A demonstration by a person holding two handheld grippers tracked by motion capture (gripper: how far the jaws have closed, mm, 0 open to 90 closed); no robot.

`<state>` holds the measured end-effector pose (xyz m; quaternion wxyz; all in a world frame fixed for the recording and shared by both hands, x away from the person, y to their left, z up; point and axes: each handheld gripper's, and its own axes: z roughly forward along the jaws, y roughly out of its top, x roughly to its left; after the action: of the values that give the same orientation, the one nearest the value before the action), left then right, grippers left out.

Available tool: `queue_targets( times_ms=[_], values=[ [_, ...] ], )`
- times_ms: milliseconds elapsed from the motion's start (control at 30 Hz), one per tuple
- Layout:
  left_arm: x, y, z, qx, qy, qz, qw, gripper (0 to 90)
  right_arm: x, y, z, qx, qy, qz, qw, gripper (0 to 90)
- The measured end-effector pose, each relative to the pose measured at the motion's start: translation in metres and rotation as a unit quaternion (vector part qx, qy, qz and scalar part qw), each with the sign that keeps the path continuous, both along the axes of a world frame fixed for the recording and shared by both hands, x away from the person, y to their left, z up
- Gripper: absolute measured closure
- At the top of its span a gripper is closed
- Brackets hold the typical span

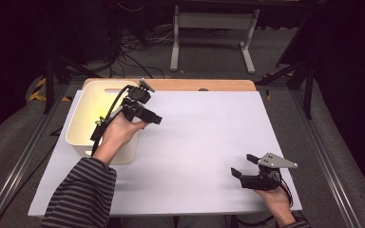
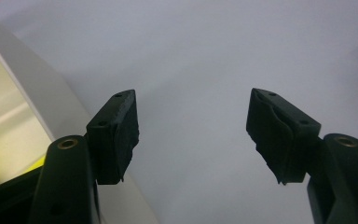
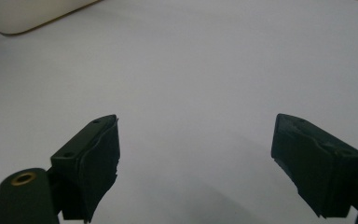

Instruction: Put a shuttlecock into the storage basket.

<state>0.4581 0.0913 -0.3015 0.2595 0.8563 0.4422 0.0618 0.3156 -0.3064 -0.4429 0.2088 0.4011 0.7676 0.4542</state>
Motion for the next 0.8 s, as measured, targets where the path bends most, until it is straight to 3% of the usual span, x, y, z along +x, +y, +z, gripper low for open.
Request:
queue_targets(
  times_ms=[800],
  values=[
    [-0.008,-0.013,-0.020,0.019,0.014,-0.010,0.9997,27.5,0.000,0.000,0.000,0.000,-0.001,0.000,1.0000,16.1]
  ],
)
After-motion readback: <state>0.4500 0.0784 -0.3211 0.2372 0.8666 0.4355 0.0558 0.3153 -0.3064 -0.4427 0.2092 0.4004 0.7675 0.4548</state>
